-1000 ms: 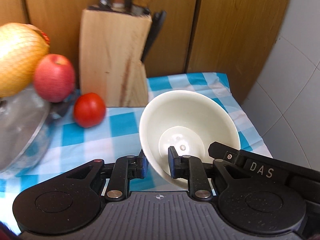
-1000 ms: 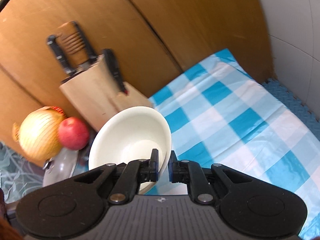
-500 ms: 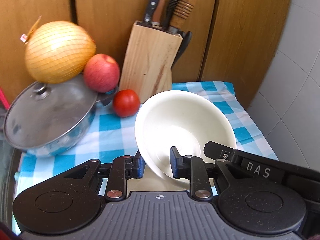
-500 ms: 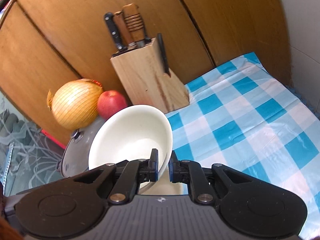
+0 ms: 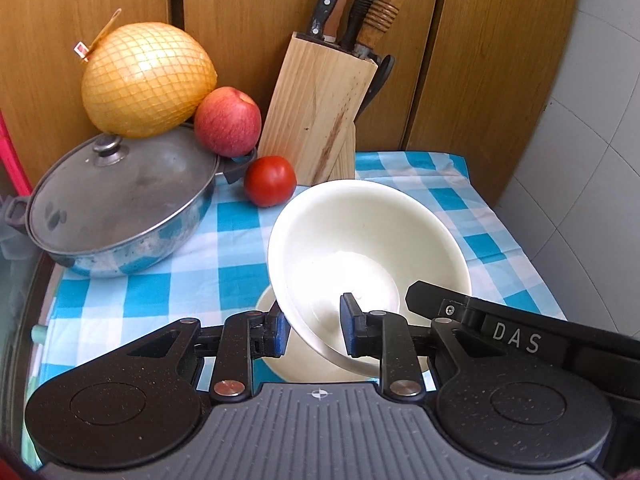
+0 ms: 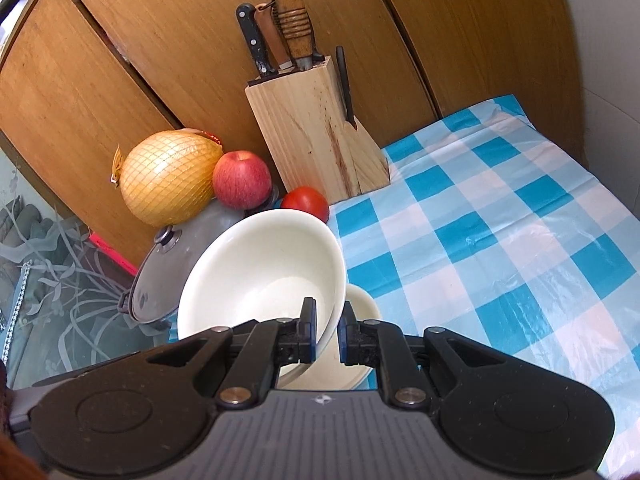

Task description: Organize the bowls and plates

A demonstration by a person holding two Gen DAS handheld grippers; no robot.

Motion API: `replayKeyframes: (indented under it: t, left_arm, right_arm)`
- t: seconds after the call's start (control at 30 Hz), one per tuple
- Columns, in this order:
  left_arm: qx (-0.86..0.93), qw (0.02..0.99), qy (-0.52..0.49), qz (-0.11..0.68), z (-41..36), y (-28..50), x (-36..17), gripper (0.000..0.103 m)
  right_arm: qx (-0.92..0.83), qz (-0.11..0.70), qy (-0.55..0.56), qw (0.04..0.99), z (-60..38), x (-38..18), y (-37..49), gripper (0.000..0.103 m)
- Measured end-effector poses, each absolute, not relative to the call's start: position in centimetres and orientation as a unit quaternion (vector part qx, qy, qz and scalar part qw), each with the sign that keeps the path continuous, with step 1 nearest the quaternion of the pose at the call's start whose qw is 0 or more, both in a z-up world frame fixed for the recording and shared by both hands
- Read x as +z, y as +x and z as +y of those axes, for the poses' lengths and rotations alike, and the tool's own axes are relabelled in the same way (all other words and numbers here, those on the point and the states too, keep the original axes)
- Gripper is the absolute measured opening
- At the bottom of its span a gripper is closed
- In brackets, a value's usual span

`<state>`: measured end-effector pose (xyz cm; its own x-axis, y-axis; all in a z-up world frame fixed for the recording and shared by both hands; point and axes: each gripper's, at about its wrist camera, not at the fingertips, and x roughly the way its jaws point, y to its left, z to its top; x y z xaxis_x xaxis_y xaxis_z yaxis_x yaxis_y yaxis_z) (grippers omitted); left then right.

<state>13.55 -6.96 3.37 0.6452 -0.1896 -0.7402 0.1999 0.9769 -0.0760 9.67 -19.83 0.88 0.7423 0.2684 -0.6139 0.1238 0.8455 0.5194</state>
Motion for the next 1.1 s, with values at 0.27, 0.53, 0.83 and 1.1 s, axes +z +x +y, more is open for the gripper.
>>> replayKeyframes:
  t: [0.27, 0.53, 0.83, 1.1]
  left_arm:
    - [-0.110, 0.906, 0.006, 0.408, -6.7, 12.7, 3.3, 0.032]
    - [-0.106, 0.904, 0.005, 0.415, -6.5, 11.9, 2.8, 0.033]
    - [-0.083, 0.905, 0.006, 0.418, -6.2, 10.9, 3.3, 0.032]
    - [-0.104, 0.904, 0.010, 0.414, -5.8, 11.8, 2.7, 0.033]
  right_arm:
    - [0.043, 0.360, 0.272, 0.892, -19.5, 0.9, 9.0, 0.013]
    - [0.049, 0.369, 0.273, 0.887, -19.2, 0.4, 8.4, 0.014]
    - [0.064, 0.367, 0.278, 0.886, -18.8, 0.6, 7.8, 0.013]
    - [0.052, 0.373, 0.270, 0.886, -18.3, 0.3, 8.6, 0.014]
